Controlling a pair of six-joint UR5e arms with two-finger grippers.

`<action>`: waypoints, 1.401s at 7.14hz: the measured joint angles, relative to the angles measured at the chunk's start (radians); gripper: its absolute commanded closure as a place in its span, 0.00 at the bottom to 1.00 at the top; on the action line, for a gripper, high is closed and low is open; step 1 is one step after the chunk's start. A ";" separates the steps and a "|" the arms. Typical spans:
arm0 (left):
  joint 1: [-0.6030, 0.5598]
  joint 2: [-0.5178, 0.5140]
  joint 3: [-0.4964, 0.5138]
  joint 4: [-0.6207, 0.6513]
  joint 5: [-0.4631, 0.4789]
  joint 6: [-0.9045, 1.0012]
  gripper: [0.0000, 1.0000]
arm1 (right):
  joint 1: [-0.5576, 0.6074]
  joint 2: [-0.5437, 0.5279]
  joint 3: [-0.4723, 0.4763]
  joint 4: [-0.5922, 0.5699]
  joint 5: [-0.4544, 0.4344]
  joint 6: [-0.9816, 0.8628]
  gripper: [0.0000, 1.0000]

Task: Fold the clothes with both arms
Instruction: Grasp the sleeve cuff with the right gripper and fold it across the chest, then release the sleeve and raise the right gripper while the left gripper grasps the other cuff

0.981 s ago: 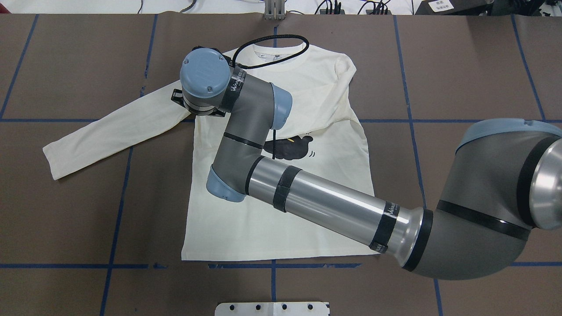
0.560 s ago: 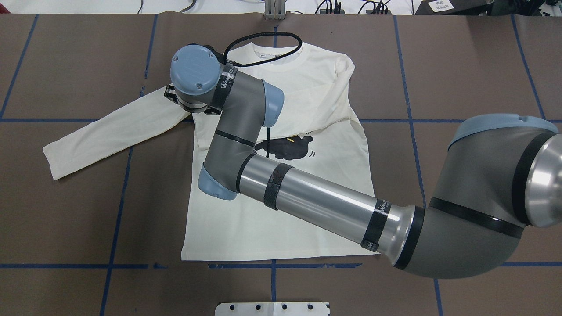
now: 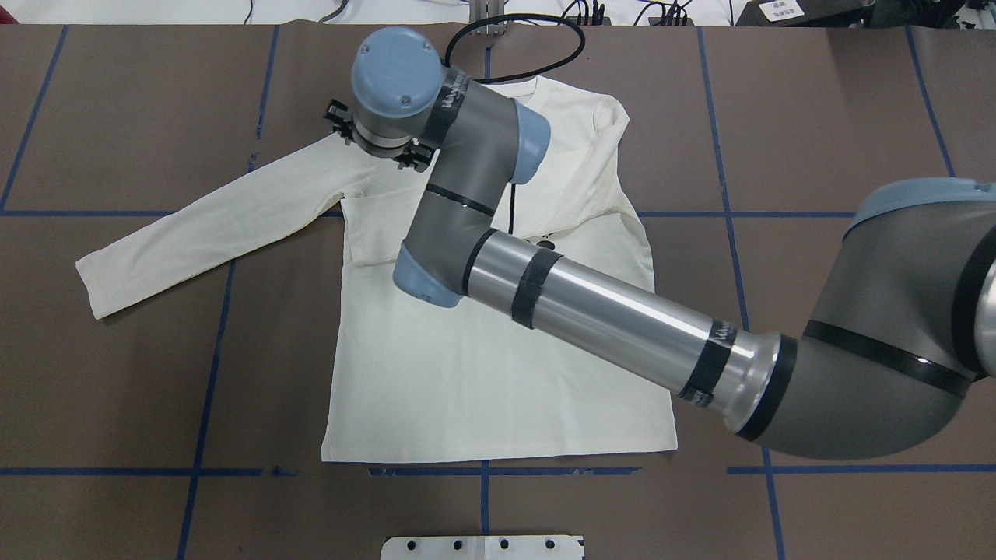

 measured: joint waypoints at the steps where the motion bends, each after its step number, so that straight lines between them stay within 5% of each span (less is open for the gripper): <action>1: 0.057 -0.023 0.071 -0.053 0.017 -0.054 0.09 | 0.078 -0.118 0.099 -0.001 0.087 -0.018 0.01; 4: 0.208 -0.057 0.201 -0.142 0.111 -0.117 0.17 | 0.222 -0.371 0.255 0.003 0.214 -0.206 0.01; 8: 0.298 -0.089 0.244 -0.155 0.122 -0.122 0.30 | 0.232 -0.441 0.271 0.011 0.205 -0.264 0.01; 9: 0.304 -0.103 0.257 -0.154 0.123 -0.119 0.44 | 0.231 -0.445 0.271 0.012 0.204 -0.264 0.01; 10: 0.307 -0.112 0.265 -0.153 0.123 -0.119 0.92 | 0.231 -0.451 0.271 0.012 0.204 -0.264 0.00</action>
